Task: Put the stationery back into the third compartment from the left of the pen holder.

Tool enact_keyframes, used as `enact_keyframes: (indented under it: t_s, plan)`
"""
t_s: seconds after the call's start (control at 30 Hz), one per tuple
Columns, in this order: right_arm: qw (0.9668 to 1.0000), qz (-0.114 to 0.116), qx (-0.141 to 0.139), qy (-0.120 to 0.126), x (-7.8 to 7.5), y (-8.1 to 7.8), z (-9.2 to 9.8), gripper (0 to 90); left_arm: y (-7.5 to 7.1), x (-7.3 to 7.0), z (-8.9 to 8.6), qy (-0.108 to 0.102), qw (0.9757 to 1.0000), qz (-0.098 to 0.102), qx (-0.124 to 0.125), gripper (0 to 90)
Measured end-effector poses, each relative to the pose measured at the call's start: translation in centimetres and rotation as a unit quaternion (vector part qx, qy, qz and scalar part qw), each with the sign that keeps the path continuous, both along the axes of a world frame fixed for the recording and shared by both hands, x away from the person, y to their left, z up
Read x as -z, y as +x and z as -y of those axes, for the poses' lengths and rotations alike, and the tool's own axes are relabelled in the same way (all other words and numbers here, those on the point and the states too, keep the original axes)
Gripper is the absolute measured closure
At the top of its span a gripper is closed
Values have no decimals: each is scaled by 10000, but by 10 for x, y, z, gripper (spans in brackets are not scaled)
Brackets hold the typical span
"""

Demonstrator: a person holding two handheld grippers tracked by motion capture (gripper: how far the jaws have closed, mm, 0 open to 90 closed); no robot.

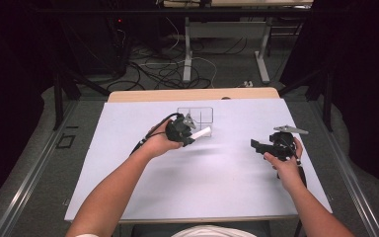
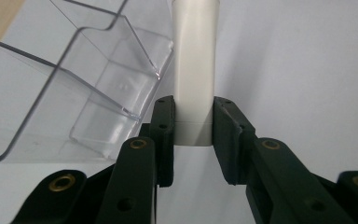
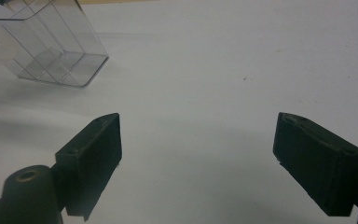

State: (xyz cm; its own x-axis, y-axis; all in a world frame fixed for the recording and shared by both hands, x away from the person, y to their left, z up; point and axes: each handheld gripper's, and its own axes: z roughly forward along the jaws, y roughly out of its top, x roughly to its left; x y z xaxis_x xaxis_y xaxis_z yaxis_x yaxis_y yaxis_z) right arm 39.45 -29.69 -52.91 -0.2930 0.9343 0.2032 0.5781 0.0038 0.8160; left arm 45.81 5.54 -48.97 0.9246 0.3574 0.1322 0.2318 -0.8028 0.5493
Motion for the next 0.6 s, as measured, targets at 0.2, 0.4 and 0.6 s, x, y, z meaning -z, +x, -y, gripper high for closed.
enact_keyframes:
  t_s: [0.2,0.4,0.6]
  plan:
    - [9999,1,-104,-39,1,0,-5,147,0,-5,-5,-312,9992,58,-229,710]
    - [9998,-36,-213,-2,-1,1,-12,146,0,-11,-9,-619,9967,48,-524,710]
    - [9993,171,-307,-148,-8,2,-25,145,-2,-16,-14,-1169,9878,56,-1024,710]
